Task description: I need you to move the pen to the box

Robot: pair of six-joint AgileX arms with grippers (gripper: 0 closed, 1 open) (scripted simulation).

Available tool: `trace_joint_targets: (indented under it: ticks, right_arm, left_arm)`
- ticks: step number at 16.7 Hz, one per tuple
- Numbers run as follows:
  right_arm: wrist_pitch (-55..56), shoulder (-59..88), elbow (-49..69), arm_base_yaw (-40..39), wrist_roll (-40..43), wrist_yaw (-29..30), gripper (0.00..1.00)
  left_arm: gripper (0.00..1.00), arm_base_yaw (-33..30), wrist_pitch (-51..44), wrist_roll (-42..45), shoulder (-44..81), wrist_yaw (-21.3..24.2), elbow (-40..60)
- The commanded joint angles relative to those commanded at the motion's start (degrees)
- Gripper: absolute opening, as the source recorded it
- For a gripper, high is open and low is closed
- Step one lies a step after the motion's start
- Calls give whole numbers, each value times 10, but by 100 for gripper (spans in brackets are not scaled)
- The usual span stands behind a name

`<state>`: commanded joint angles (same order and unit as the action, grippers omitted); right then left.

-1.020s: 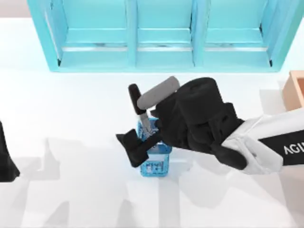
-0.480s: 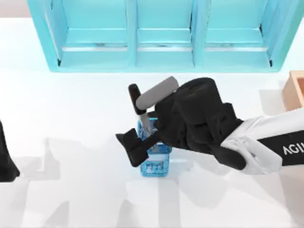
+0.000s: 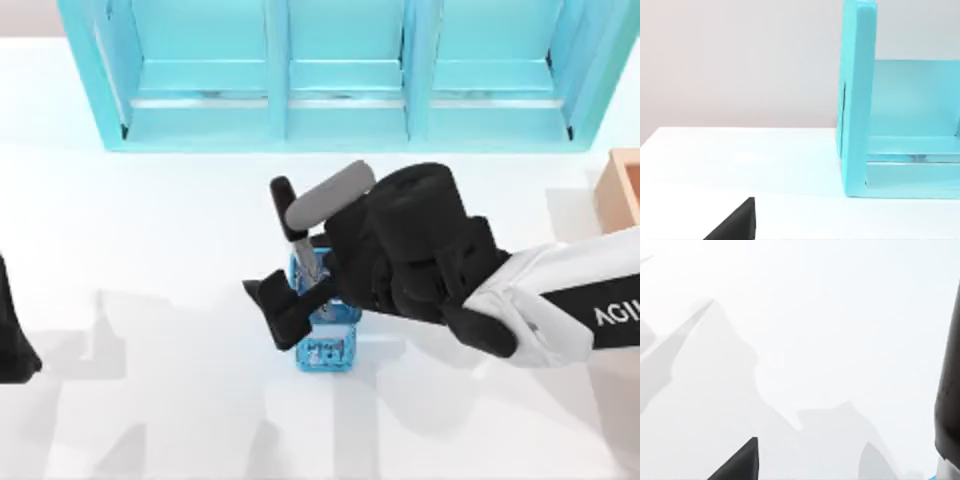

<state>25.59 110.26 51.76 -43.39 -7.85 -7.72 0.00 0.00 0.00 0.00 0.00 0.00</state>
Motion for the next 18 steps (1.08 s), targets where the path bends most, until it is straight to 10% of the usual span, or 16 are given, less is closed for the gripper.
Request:
trace_joint_targets:
  ticks: [11,18]
  right_arm:
    - [-8,-10,3,4,1,-7,0]
    - [-211,-161,25,109,69,-105,0]
  left_arm:
    - [100,0,0,0,0,0,0]
    - [100,0,0,0,0,0,0]
